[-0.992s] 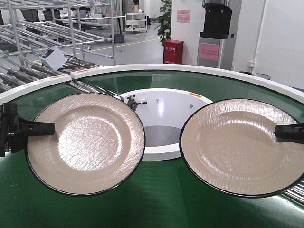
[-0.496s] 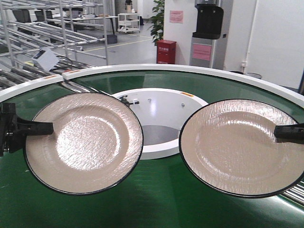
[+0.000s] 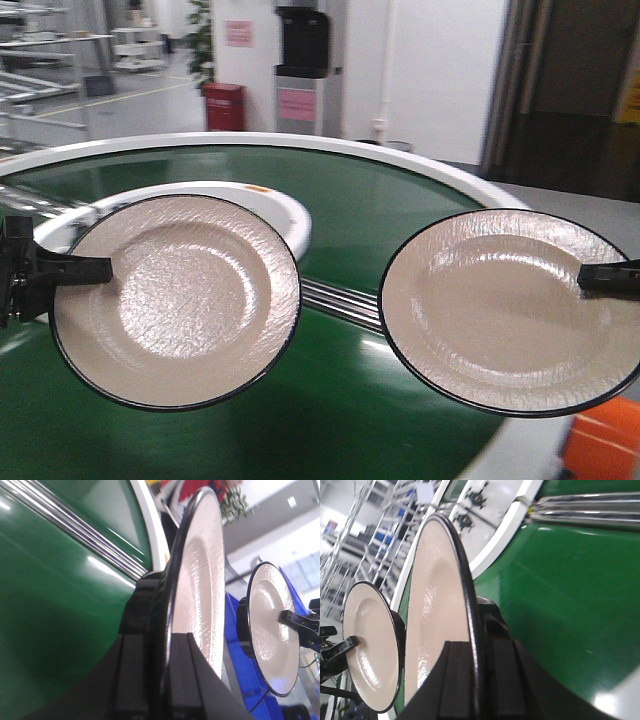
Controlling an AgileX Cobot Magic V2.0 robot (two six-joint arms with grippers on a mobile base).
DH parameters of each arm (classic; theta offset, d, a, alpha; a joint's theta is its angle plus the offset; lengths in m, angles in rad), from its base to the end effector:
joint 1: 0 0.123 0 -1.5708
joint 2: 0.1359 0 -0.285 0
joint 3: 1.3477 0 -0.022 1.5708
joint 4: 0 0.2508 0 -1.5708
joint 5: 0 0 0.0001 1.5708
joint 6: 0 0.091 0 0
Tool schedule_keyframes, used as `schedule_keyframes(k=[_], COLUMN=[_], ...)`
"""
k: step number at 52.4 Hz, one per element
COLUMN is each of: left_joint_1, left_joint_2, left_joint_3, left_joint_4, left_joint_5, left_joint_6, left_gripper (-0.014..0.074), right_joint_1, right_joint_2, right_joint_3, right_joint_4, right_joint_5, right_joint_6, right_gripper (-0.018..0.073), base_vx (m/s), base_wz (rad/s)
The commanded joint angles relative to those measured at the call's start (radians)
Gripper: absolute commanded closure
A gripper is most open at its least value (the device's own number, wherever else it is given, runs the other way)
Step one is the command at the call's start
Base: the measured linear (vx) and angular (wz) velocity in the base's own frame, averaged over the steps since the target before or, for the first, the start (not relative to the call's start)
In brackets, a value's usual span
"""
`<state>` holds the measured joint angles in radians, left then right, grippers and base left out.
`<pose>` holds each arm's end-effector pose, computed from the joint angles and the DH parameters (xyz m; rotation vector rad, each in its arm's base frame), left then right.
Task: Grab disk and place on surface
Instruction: 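Hold both plates raised while the base drives to the steel table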
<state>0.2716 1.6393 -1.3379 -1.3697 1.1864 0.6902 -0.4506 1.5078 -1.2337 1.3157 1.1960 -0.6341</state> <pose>0.3471 0.0108 0.3465 -0.0576 2.0677 -1.3169 0.3057 -0.0568 0.3551 0.2482 2.0557 1.1944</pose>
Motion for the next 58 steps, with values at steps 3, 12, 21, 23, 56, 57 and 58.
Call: schedule_keyframes(k=[3, 12, 21, 23, 56, 57, 58], left_joint_1=[-0.002, -0.002, -0.002, -0.002, -0.002, -0.002, -0.002], left_joint_2=[-0.052, -0.052, -0.052, -0.052, -0.052, -0.052, -0.052], left_joint_3=[-0.028, -0.028, -0.028, -0.028, -0.028, -0.028, -0.028], left_joint_4=[-0.154, -0.154, -0.154, -0.154, -0.154, -0.154, -0.154], left_joint_5=[0.073, 0.073, 0.073, 0.073, 0.073, 0.073, 0.073], left_joint_6=[-0.014, -0.014, -0.014, -0.013, -0.013, -0.013, -0.013], left_gripper=[0.0605, 0.0605, 0.0605, 0.0605, 0.0605, 0.0605, 0.0605], right_joint_1=[-0.002, -0.002, -0.002, -0.002, -0.002, -0.002, -0.002], right_joint_2=[-0.043, -0.043, -0.043, -0.043, -0.043, -0.043, -0.043], right_joint_3=[-0.032, -0.032, -0.032, -0.032, -0.032, -0.032, -0.032], right_joint_4=[0.133, 0.132, 0.132, 0.132, 0.132, 0.132, 0.132], right_joint_5=[0.022, 0.022, 0.022, 0.022, 0.023, 0.023, 0.023], right_joint_6=[0.001, 0.001, 0.001, 0.001, 0.001, 0.001, 0.001], right_gripper=[0.0568, 0.0568, 0.0568, 0.0568, 0.0568, 0.0568, 0.0568], base_vx=[-0.17, -0.17, -0.16, -0.15, -0.11, -0.06, -0.05], base_wz=[-0.66, -0.67, -0.63, -0.60, -0.47, -0.38, -0.37])
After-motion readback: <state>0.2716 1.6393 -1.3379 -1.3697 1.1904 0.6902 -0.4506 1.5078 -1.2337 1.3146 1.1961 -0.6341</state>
